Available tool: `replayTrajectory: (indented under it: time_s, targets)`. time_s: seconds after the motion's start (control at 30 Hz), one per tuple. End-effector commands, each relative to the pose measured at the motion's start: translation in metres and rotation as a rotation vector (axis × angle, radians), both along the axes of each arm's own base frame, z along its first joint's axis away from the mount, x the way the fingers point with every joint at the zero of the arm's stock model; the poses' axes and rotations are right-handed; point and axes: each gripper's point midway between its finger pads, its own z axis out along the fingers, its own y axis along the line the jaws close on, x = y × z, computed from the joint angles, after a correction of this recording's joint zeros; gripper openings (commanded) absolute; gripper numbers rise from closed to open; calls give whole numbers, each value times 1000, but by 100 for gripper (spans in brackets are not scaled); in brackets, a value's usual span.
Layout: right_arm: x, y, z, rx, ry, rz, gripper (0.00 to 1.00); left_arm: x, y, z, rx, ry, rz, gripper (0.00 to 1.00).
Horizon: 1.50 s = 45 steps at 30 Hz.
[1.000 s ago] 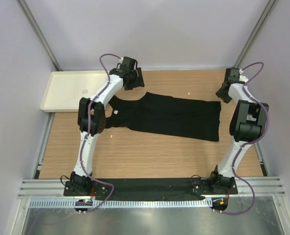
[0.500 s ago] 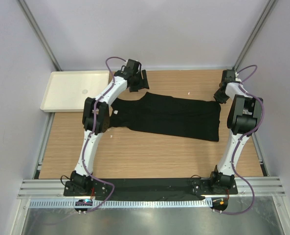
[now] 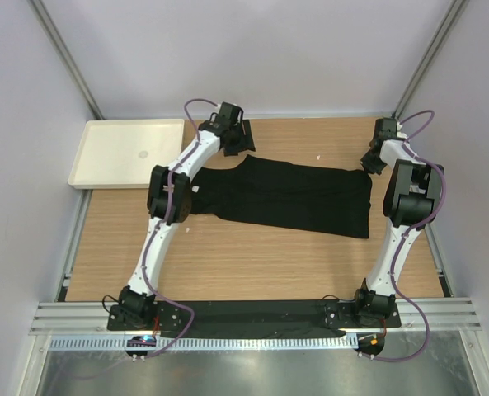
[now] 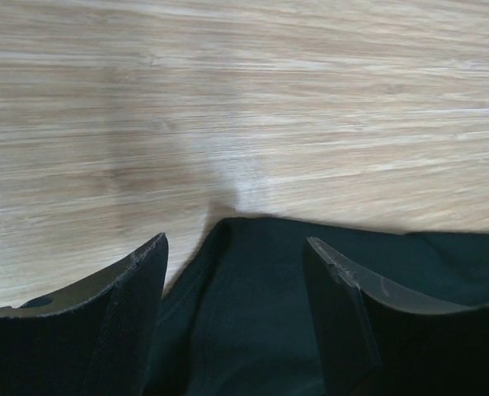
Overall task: Fold and stack the tank tops
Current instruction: Fold the tank top
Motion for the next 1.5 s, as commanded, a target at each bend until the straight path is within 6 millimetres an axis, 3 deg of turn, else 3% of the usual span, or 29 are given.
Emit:
replayTrajectory:
  time_s: [0.0, 0.07, 0.37, 0.5, 0.6, 0.73, 0.8, 0.9, 0.93, 0.97, 1.17, 1.37, 1.4, 1.47]
  targets:
    - [3, -3, 11, -1, -43, -19, 1, 7, -6, 16, -9, -27, 7, 66]
    - [2, -3, 11, 0, -40, -17, 1, 4, -6, -2, 19, 13, 7, 63]
    - [1, -3, 11, 4, -42, -21, 1, 3, -14, -7, 14, 21, -12, 42]
    - [-1, -3, 11, 6, -39, -24, 1, 0, -19, -12, 20, 26, -22, 41]
    - [-1, -3, 13, 5, -42, -24, 1, -2, -20, -14, 31, 27, -28, 35]
    - [-1, -2, 19, 8, -54, -22, 1, -2, -24, -16, 20, 25, -42, 0]
    - [1, -3, 24, 6, -71, -24, 1, -1, -23, -11, 14, 16, -49, 0]
    - [6, -3, 39, 3, -91, -19, 1, 6, -12, 12, -9, -26, -28, 0]
    - [6, -4, 44, 0, -96, -18, 1, 9, -3, 8, -15, -32, -12, 0]
    - [6, -4, 52, 1, -109, -15, 1, 12, 0, 37, -39, -79, -7, 0]
    - [-2, -3, 76, -8, -154, -16, 1, 16, 16, 78, -36, -169, -11, 0]
    - [-18, 0, 85, -9, -180, -20, 1, 8, 18, 87, -36, -178, -31, 0]
    - [-20, 1, 94, -14, -201, -20, 1, 6, 18, 101, -47, -207, -33, 0]
    - [-28, 3, 92, -12, -198, -19, 1, -1, 20, 94, -44, -192, -39, 0]
